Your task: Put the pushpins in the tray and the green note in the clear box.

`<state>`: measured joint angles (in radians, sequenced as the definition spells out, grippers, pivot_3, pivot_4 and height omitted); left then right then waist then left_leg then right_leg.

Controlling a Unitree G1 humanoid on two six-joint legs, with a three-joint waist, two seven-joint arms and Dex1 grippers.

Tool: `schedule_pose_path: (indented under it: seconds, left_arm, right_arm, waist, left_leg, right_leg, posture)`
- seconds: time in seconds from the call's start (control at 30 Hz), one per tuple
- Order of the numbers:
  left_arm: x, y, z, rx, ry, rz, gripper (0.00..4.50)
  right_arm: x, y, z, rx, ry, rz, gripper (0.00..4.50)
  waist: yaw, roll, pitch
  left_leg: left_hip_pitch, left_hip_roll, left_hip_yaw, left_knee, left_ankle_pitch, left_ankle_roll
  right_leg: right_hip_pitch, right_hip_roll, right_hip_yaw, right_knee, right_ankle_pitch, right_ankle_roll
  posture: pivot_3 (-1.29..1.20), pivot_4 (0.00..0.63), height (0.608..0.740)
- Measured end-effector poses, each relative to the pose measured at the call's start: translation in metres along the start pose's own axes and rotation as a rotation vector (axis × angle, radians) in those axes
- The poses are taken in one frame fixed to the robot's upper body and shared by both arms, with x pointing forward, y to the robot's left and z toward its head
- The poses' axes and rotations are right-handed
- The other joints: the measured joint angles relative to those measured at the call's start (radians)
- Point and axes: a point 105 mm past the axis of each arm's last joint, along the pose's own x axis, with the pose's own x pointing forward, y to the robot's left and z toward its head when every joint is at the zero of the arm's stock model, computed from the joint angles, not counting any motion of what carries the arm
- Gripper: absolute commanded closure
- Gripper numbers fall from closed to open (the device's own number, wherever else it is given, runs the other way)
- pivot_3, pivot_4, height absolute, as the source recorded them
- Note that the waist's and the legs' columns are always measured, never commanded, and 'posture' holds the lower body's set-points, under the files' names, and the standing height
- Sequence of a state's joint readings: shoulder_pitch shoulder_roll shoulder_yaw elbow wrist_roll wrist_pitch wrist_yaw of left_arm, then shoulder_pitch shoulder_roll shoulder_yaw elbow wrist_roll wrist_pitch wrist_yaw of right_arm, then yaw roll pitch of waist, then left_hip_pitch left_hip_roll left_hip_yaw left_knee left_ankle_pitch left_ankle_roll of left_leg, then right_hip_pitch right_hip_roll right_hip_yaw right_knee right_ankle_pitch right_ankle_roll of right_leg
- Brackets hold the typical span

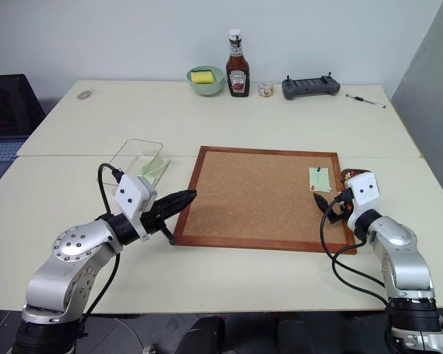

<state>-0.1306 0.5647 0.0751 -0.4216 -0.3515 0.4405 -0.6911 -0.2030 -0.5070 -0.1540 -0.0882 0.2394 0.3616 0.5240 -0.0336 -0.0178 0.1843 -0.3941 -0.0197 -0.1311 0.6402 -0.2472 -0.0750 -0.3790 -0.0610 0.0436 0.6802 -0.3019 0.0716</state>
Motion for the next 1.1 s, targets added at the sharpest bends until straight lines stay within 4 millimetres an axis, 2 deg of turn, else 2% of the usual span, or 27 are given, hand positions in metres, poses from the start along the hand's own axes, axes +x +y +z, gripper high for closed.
schedule_pose_path:
  seconds: [0.17, 0.33, 0.53, 0.83, 0.97, 1.1]
  left_arm:
    - [0.005, -0.005, -0.005, -0.012, -0.006, -0.045, 4.45]
    - [0.020, -0.015, -0.007, -0.039, -0.034, -0.113, 4.45]
    - [0.059, -0.030, -0.008, -0.026, -0.063, -0.233, 4.45]
    - [0.115, -0.045, -0.007, -0.027, -0.051, -0.337, 4.45]
    - [0.131, -0.046, -0.012, -0.049, -0.035, -0.345, 4.45]
    - [0.138, -0.049, -0.021, -0.071, -0.011, -0.344, 4.45]
  right_arm:
    - [-0.002, 0.000, 0.002, -0.012, -0.004, 0.004, 0.00]
    - [-0.007, 0.005, 0.007, -0.020, -0.022, 0.029, 0.00]
    - [-0.014, 0.018, 0.018, -0.021, -0.058, 0.090, 0.00]
    - [-0.017, 0.025, 0.024, -0.035, -0.071, 0.097, 0.00]
    - [-0.017, 0.031, 0.023, -0.033, -0.072, 0.107, 0.00]
    - [-0.018, 0.031, 0.019, -0.026, -0.057, 0.097, 0.00]
  waist:
    - [0.001, 0.000, 0.000]
    - [0.001, 0.000, 0.000]
    - [0.002, 0.000, 0.000]
    - [0.000, 0.000, 0.000]
    - [0.000, 0.000, 0.000]
    - [0.000, 0.000, 0.000]
  left_leg:
    - [0.000, 0.000, 0.000, 0.000, 0.000, 0.000]
    - [0.000, 0.000, 0.000, 0.000, 0.000, 0.000]
    - [-0.001, -0.001, 0.000, 0.001, 0.000, 0.000]
    - [-0.001, -0.001, -0.001, 0.002, 0.000, 0.000]
    - [-0.001, -0.001, -0.001, 0.002, 0.000, 0.000]
    - [-0.001, -0.001, -0.001, 0.002, 0.000, 0.000]
  right_leg:
    - [0.000, 0.000, 0.000, 0.000, 0.000, 0.000]
    - [0.000, 0.000, 0.000, 0.000, 0.000, 0.000]
    - [0.000, 0.000, 0.000, 0.000, 0.000, 0.000]
    - [0.000, 0.000, 0.000, 0.000, 0.000, 0.000]
    - [0.000, 0.000, -0.001, 0.000, 0.000, 0.000]
    - [0.000, 0.000, -0.001, 0.000, 0.000, 0.000]
  posture:
    - [0.00, 0.150, 0.740]
    - [0.00, 0.150, 0.740]
    - [0.00, 0.150, 0.740]
    - [0.00, 0.150, 0.740]
    - [0.00, 0.150, 0.740]
    - [0.00, 0.150, 0.740]
